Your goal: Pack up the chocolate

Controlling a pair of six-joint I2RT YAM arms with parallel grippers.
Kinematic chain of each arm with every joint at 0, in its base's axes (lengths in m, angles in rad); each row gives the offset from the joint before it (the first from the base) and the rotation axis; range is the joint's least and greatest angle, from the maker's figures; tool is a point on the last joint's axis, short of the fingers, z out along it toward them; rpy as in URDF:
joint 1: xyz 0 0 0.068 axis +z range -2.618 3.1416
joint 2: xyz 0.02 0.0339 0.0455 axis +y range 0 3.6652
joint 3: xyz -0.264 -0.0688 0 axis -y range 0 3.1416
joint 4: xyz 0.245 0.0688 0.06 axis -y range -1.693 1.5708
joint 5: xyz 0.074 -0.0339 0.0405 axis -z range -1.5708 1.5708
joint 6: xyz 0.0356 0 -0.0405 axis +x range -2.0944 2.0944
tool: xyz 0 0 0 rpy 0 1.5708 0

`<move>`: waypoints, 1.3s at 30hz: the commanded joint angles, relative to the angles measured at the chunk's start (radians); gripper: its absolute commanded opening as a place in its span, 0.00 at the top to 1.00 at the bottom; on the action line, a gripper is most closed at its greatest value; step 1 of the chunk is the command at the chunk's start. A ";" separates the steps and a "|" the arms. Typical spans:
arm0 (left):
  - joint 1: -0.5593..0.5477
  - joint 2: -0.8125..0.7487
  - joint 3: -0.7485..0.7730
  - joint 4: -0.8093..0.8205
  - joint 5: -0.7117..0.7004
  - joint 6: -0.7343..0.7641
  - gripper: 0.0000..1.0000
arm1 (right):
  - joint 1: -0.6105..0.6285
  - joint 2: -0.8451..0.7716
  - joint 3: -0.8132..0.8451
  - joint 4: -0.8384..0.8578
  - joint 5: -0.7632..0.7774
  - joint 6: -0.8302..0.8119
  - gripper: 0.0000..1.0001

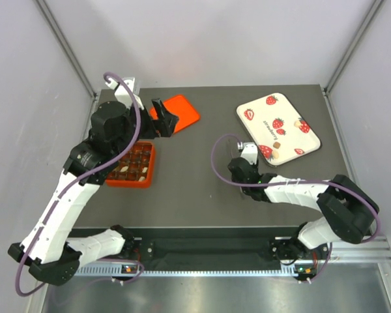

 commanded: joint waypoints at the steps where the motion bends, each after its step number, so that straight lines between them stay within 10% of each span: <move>1: 0.011 0.007 -0.017 0.042 -0.020 0.017 0.01 | 0.011 0.003 -0.019 0.070 -0.071 -0.037 0.48; 12: 0.048 0.122 0.016 0.040 -0.010 0.046 0.01 | 0.010 -0.075 0.111 -0.194 -0.010 0.040 0.01; 27: 0.075 0.755 0.437 -0.033 0.040 0.465 0.17 | -0.024 -0.637 0.104 -0.257 -0.090 -0.046 0.00; 39: 0.177 1.074 0.546 -0.015 0.237 0.669 0.30 | -0.030 -0.704 0.038 -0.219 -0.146 -0.025 0.00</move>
